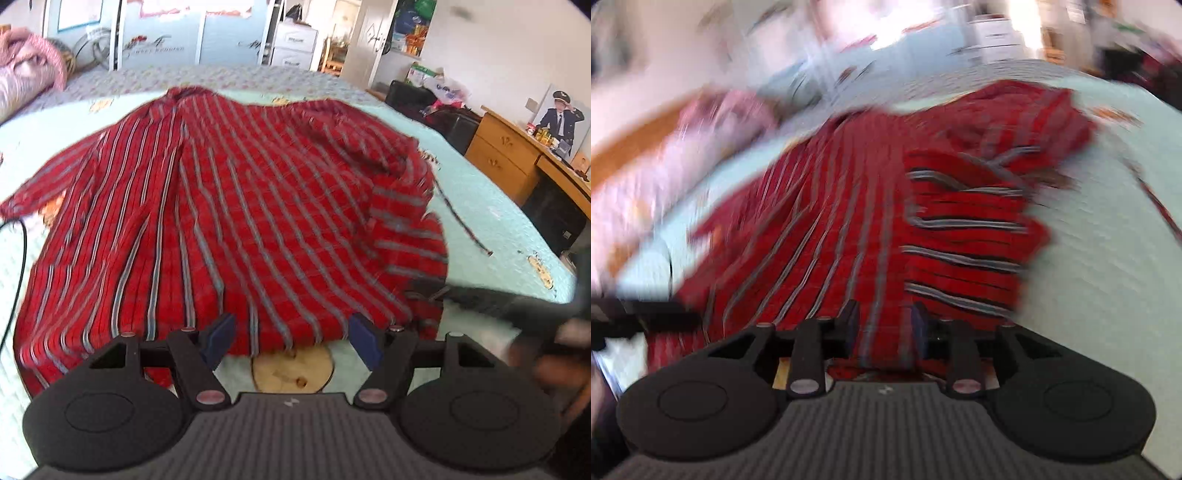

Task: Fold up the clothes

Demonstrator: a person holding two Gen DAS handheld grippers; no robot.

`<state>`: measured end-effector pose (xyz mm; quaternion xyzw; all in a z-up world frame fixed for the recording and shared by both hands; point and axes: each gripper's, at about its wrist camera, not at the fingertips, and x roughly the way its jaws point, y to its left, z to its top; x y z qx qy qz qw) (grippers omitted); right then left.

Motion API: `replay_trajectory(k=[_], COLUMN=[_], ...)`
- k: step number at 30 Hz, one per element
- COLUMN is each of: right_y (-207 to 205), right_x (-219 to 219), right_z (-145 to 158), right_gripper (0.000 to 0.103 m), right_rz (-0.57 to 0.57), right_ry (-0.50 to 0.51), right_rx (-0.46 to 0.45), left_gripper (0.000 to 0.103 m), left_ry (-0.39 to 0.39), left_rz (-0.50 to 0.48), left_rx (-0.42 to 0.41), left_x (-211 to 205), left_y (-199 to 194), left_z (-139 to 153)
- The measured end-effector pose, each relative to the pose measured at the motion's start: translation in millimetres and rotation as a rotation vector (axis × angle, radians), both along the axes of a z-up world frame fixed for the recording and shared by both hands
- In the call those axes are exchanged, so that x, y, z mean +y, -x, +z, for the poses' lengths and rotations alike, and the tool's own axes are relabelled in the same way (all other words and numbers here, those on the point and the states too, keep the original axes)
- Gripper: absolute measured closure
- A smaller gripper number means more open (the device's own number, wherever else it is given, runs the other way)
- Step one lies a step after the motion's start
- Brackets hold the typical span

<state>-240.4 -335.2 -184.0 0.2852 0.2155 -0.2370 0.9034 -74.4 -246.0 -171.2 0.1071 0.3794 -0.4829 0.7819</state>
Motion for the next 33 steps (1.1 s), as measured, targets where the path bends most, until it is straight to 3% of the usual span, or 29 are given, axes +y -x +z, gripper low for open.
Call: replay_trajectory(k=[3, 5, 7, 11, 12, 15, 25, 27, 30, 33], right_y=[40.4, 51.1, 47.0, 31.1, 35.4, 60.9, 145.8, 161.7, 170.5, 175.9], right_x=[-28.3, -55.0, -86.3, -116.4, -113.1, -94.2, -31.2, -16.3, -7.9, -1.6], right_z=[6.3, 2.2, -13.6, -53.0, -49.6, -24.4, 59.7, 66.0, 52.5, 44.7], right_gripper=[0.059, 0.05, 0.049, 0.048, 0.05, 0.1, 0.101, 0.099, 0.081, 0.077], right_rz=[-0.167, -0.246, -0.283, -0.3, -0.306, -0.332, -0.411, -0.444, -0.53, -0.643], right_ry=[-0.071, -0.099, -0.212, -0.523, -0.52, -0.431, -0.129, -0.064, -0.042, 0.031], right_rx=[-0.107, -0.108, -0.093, -0.219, -0.237, -0.273, -0.389, -0.338, -0.212, -0.166], left_gripper=[0.032, 0.032, 0.032, 0.032, 0.032, 0.033, 0.032, 0.032, 0.032, 0.032], left_ry=[-0.003, -0.001, 0.004, -0.004, -0.008, -0.011, 0.01, 0.02, 0.023, 0.019], left_rz=[-0.007, -0.017, -0.032, -0.031, -0.028, -0.026, -0.038, -0.06, -0.073, -0.074], left_rx=[0.023, 0.03, 0.028, 0.028, 0.028, 0.022, 0.047, 0.042, 0.039, 0.028], left_x=[-0.8, -2.3, -3.7, -1.9, -1.1, 2.4, 2.1, 0.5, -0.6, 1.2], left_y=[2.0, 4.4, 7.8, 12.0, 12.0, 12.8, 16.2, 22.1, 27.8, 29.8], left_z=[-6.8, -8.0, -6.4, -5.5, -5.4, -0.8, -1.3, 0.0, 2.0, 4.4])
